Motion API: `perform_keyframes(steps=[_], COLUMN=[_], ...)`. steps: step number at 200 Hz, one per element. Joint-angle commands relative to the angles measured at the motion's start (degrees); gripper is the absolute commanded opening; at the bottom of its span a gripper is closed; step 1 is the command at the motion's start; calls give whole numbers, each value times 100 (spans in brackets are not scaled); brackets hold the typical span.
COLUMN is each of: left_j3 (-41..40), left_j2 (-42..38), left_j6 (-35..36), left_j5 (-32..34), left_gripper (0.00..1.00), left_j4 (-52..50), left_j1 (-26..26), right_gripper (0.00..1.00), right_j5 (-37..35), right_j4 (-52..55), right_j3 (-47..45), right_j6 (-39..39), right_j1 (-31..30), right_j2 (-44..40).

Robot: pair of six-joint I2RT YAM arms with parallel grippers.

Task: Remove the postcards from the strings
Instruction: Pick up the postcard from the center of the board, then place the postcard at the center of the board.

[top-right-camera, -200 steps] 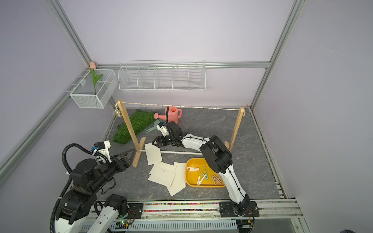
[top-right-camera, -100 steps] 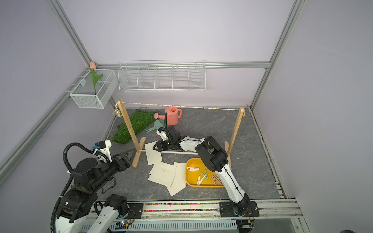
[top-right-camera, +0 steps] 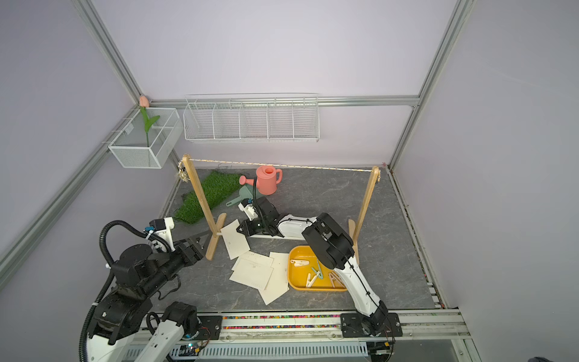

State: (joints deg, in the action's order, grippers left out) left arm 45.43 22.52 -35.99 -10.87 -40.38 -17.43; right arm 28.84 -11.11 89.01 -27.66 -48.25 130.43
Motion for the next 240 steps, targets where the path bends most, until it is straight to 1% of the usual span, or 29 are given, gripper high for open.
perform_keyframes(steps=[1, 16, 60, 82, 107, 136, 202, 226, 234, 240], left_j3=[161, 223, 339, 324, 315, 306, 332, 310, 314, 314], left_j2=[-132, -174, -253, -314, -362, -381, -371, -357, -346, -341], left_j6=[51, 106, 185, 189, 206, 198, 174, 171, 181, 193], left_j5=[-56, -43, -29, -55, -104, -150, -213, -212, -212, -207], left_gripper=[73, 73, 73, 74, 74, 73, 73, 73, 74, 74], left_j4=[5, -29, -91, -110, -139, -146, -154, -141, -129, -128], left_j1=[-25, -26, -32, -30, -24, -28, -25, -26, -30, -32], right_gripper=[9, 7, 7, 7, 7, 7, 8, 13, 18, 24], right_j5=[120, 138, 157, 125, -41, -236, -429, -430, -440, -464], right_j4=[-196, -181, 45, 304, 915, 1146, 1145, 1228, 1226, 1244], right_j3=[-198, -393, -1179, -1611, -1914, -2111, -1876, -1737, -1726, -1721], right_j6=[-29, -47, -143, -178, -31, 68, 216, 256, 259, 268], right_j1=[-62, -96, -293, -555, -958, -1270, -1261, -1175, -1156, -1135], right_j2=[-733, -1010, -1839, -2247, -2490, -2451, -1806, -1637, -1626, -1626])
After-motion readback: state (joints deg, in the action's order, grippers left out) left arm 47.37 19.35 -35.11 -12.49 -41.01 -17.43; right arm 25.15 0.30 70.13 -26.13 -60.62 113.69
